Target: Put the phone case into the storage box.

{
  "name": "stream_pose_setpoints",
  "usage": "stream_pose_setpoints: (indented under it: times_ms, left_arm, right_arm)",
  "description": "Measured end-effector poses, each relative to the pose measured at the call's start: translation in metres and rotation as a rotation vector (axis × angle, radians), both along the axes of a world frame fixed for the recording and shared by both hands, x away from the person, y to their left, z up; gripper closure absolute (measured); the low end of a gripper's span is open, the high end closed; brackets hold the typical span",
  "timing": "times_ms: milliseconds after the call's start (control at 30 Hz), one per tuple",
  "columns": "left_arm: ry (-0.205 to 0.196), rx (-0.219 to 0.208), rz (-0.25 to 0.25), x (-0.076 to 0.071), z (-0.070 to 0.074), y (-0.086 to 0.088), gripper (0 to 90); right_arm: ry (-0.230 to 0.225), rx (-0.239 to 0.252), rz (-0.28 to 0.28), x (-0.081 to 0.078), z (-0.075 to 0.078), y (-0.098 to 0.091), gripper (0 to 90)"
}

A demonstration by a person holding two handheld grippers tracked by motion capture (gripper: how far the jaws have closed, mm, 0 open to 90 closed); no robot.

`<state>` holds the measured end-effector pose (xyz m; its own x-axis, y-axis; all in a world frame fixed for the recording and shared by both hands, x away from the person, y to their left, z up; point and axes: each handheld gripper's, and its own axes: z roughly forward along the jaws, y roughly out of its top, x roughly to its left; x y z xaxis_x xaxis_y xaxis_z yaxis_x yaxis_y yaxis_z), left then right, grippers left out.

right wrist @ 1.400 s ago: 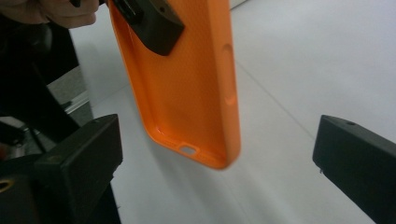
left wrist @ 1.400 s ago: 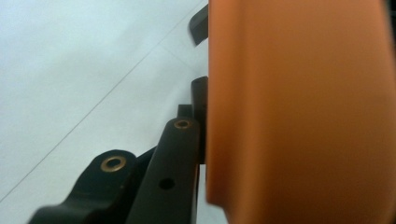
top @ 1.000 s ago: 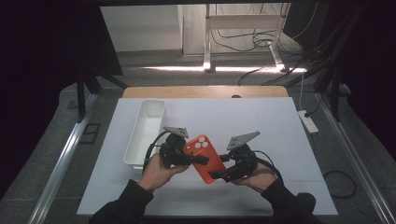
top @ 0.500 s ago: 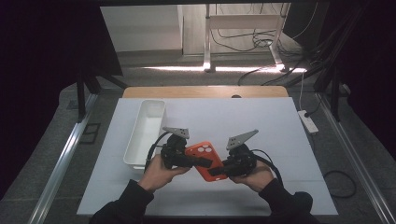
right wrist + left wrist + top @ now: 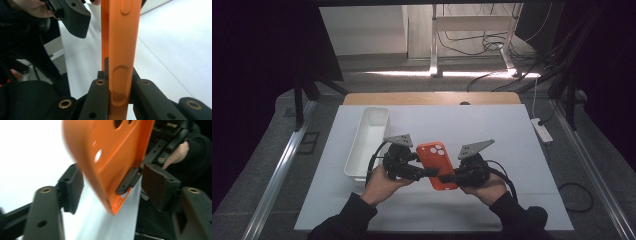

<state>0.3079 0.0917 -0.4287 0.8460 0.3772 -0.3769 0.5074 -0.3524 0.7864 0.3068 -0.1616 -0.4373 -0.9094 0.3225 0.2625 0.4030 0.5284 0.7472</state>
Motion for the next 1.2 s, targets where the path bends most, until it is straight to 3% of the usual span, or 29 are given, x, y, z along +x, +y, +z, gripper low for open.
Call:
stream_pose_setpoints:
  times_ms: [100,133,300,467,633,833,1200]
  left_arm:
    - [-0.017,0.013,0.042,0.0003,0.0003,0.0027,22.6]
    - [-0.033,0.022,0.071,-0.0001,0.0009,0.0042,20.5]
    - [-0.066,0.065,0.134,-0.0013,0.0016,0.0065,13.2]
    - [-0.064,0.095,0.180,-0.0010,0.0011,0.0082,5.8]
    - [-0.065,0.133,0.212,-0.0012,0.0014,0.0081,5.4]
    - [-0.076,0.147,0.239,-0.0034,0.0047,0.0083,16.9]
    - [-0.051,0.097,0.198,-0.0053,0.0069,0.0094,57.7]
  right_arm:
    - [-0.026,-0.006,-0.024,-0.0015,0.0017,-0.0017,85.1]
    - [-0.054,-0.016,-0.064,-0.0029,0.0036,-0.0027,85.1]
    - [-0.083,-0.029,-0.105,-0.0038,0.0041,-0.0037,85.1]
    - [-0.098,-0.036,-0.147,-0.0041,0.0027,-0.0039,85.0]
    - [-0.102,-0.039,-0.181,-0.0039,0.0010,-0.0041,85.0]
    - [-0.105,-0.040,-0.183,-0.0052,-0.0008,-0.0015,85.0]
    - [-0.120,-0.056,-0.171,-0.0094,-0.0031,0.0054,85.0]
